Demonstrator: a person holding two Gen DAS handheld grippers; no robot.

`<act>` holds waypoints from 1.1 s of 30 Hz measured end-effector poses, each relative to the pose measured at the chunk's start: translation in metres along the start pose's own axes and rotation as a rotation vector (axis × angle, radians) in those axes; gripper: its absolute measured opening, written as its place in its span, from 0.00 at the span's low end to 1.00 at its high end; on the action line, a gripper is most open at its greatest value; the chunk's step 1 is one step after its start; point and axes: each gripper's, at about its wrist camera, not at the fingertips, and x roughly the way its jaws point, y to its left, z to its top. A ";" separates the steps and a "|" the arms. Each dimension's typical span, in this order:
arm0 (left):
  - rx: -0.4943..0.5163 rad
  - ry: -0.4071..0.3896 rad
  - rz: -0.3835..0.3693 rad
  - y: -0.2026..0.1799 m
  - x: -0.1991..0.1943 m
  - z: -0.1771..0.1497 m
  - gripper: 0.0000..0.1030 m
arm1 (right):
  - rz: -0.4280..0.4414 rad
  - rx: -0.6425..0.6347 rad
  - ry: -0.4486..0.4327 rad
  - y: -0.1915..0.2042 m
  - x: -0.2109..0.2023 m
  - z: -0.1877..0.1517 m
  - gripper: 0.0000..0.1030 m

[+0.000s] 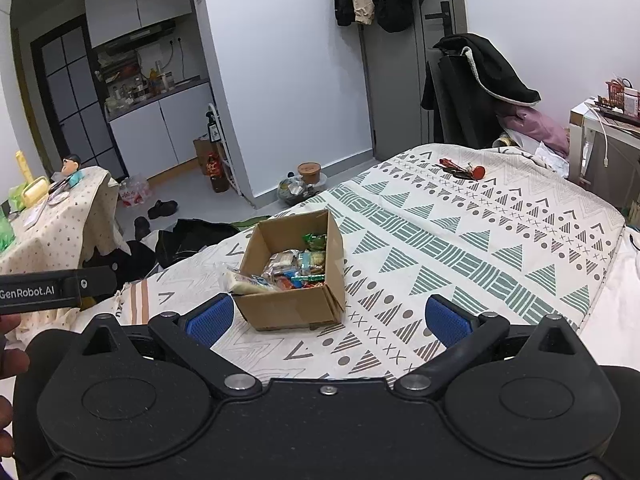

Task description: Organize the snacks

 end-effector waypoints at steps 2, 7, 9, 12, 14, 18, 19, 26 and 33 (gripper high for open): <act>0.003 -0.003 -0.004 -0.001 -0.001 0.000 1.00 | -0.002 -0.001 -0.005 0.000 -0.002 0.000 1.00; 0.013 -0.008 -0.015 -0.006 -0.004 -0.001 1.00 | -0.008 0.009 -0.011 -0.003 -0.004 0.002 1.00; 0.016 -0.006 -0.018 -0.007 -0.004 -0.001 1.00 | -0.012 0.010 -0.013 -0.003 -0.004 0.001 1.00; 0.016 -0.002 -0.023 -0.007 -0.003 -0.002 1.00 | -0.016 0.004 -0.010 -0.002 -0.003 0.000 1.00; 0.016 0.000 -0.026 -0.007 -0.002 -0.002 1.00 | -0.016 -0.001 -0.008 -0.001 -0.003 0.000 1.00; 0.015 0.003 -0.030 -0.007 -0.001 -0.002 1.00 | -0.019 -0.003 -0.005 0.000 -0.001 0.000 1.00; 0.014 0.004 -0.030 -0.007 0.000 -0.002 1.00 | -0.023 -0.004 -0.003 0.000 -0.001 0.001 1.00; 0.012 0.014 -0.033 -0.007 0.004 -0.002 1.00 | -0.021 -0.017 0.003 0.003 0.001 0.001 1.00; 0.014 0.019 -0.034 -0.007 0.008 -0.003 1.00 | -0.015 -0.020 0.004 0.003 0.001 0.003 1.00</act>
